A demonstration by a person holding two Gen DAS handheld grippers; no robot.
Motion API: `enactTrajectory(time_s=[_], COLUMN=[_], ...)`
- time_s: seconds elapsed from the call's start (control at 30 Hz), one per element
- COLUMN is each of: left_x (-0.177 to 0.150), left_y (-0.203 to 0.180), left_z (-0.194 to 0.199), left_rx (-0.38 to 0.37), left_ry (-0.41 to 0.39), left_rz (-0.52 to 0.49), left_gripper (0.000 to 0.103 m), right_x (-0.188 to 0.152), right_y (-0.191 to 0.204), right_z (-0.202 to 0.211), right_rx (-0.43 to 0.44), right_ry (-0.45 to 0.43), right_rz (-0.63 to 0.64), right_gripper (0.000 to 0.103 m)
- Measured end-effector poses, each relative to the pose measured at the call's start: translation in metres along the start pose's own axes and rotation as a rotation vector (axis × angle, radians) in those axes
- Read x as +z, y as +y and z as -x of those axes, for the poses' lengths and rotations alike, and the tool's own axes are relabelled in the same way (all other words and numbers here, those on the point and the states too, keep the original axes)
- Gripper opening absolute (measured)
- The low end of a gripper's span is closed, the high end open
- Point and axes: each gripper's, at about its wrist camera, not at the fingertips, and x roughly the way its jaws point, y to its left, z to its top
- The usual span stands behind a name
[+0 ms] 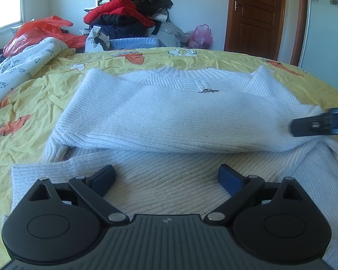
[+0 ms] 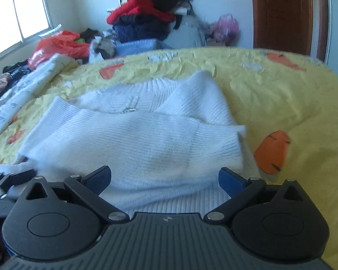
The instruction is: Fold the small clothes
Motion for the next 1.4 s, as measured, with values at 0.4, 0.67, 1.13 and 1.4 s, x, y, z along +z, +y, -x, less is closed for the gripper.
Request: enactTrajectory(time_s=[0.4, 0.67, 1.13, 1.4], left_x=[-0.001, -0.001, -0.004, -0.006], left_y=[0.000, -0.001, -0.002, -0.005], left_z=[0.002, 0.002, 0.007, 0.020], left_rx=[0.001, 0.003, 0.019, 0.041], left_ry=[0.000, -0.001, 0.002, 0.037], left_rz=[0.000, -0.002, -0.004, 0.017], left_gripper=[0.100, 0.100, 0.100, 0.100], right_x=[-0.032, -0.039, -0.041, -0.041], right_y=[0.017, 0.015, 0.002, 0.001], right_z=[-0.016, -0.014, -0.012, -0.012], right_rx=[-0.098, -0.110, -0.053, -0.044], right_ry=[-0.079, -0.054, -0.035, -0.040], right_rz=[0.220, 0.163, 0.077, 0.073], right_gripper=[0.102, 0.102, 0.102, 0.102])
